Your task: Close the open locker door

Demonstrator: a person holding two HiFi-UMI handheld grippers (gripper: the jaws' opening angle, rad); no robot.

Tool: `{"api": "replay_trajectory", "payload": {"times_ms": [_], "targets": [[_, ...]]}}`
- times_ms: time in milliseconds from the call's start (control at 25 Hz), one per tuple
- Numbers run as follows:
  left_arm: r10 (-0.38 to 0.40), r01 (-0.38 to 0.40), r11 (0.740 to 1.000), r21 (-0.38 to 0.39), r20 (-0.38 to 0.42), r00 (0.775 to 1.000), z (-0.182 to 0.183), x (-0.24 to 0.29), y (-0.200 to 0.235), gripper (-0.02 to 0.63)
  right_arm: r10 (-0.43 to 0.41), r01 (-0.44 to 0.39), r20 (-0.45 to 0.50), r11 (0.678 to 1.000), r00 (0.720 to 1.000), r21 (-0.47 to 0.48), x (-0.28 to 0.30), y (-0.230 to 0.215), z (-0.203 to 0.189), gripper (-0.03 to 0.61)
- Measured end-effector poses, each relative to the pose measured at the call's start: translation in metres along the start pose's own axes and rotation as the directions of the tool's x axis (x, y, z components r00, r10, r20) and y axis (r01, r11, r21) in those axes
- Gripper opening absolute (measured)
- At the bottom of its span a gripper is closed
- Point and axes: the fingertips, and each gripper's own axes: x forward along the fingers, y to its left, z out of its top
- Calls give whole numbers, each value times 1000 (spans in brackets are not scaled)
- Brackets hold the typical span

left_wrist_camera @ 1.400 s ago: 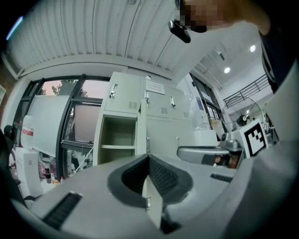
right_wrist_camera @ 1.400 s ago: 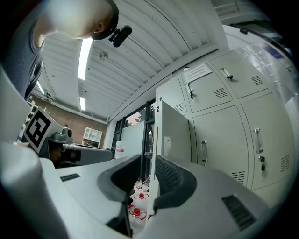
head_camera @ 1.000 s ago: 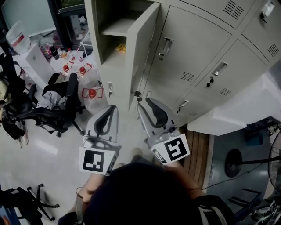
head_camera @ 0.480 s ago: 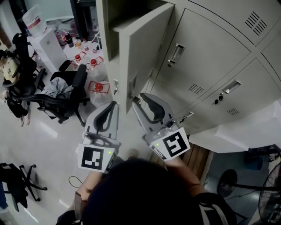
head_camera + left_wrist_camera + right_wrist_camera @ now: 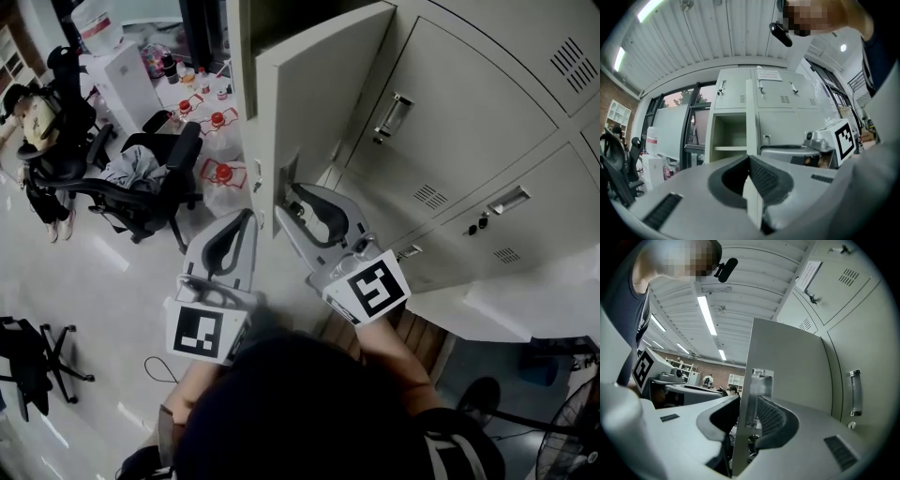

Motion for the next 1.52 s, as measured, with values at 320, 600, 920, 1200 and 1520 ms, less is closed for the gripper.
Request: {"api": "replay_trajectory", "payload": {"times_ms": [320, 600, 920, 1200, 1520], "targets": [[20, -21, 1000, -12, -55, 998, -9, 4, 0, 2, 54, -54, -13, 998, 998, 40, 6, -1, -6, 112], [38, -36, 999, 27, -50, 998, -7, 6, 4, 2, 84, -83, -10, 994, 996, 66, 10, 0, -8, 112], [60, -60, 998, 16, -47, 997, -8, 3, 12, 2, 79, -78, -15, 993, 997, 83, 20, -1, -10, 112], [78, -78, 997, 3, -65, 995, -14, -2, 28, 2, 61, -59, -21, 994, 998, 97, 36, -3, -12, 106], [123, -122, 992, 5, -61, 991, -13, -8, 52, 2, 70, -66, -34, 992, 997, 104, 56, -5, -16, 103]]}}
